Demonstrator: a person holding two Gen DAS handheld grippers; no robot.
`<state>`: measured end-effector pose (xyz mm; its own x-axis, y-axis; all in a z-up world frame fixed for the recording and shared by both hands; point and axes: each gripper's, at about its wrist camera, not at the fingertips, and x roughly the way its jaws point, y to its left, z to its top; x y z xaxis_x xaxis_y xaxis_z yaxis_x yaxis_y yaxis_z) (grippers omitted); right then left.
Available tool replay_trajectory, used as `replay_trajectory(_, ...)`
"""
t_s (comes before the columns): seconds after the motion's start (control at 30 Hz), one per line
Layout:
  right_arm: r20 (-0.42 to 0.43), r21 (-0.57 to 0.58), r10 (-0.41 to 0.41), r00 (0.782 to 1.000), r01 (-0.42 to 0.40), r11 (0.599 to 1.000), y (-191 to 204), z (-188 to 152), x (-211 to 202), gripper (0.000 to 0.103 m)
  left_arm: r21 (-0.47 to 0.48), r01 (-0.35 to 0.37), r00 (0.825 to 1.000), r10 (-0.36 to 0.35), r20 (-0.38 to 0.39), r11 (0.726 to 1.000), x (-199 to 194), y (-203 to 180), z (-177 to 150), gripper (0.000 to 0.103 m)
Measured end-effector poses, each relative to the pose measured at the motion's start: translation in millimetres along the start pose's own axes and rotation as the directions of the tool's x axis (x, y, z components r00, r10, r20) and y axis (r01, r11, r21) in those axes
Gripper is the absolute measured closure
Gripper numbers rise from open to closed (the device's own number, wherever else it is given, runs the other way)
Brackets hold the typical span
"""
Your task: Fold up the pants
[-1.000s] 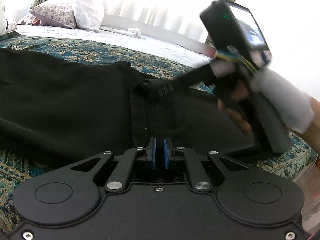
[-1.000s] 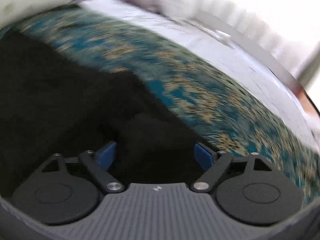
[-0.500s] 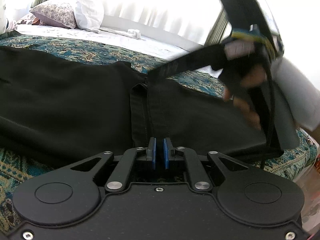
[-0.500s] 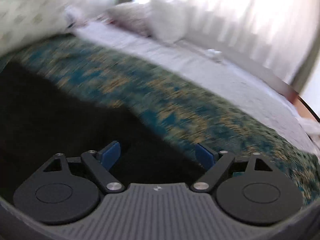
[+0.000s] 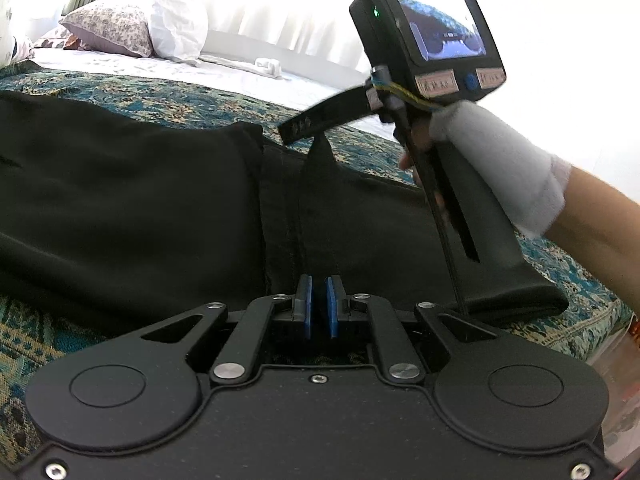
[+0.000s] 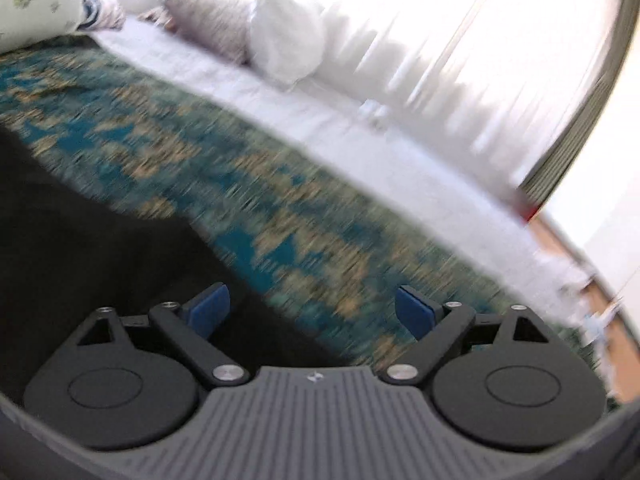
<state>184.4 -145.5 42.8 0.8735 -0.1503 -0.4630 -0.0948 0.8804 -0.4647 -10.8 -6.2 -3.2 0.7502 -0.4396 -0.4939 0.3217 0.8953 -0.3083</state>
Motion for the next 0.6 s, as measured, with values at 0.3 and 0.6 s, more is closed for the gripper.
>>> replay_trajectory(0.3,0.003,0.176,0.136,0.991,-0.134,0.975,-36.7,-4.4,-14.0,0.009,-0.018,0.009,1.000,-0.009,-0.008,1.000,-0.3,3.6,2.2,0.092)
replay_trajectory(0.6,-0.106,0.223,0.282,0.953,-0.254,0.941,-16.0,-50.6,-1.0,0.012,0.000,0.000,1.000,0.000,-0.017,1.000,2.1,2.1,4.6,0.092)
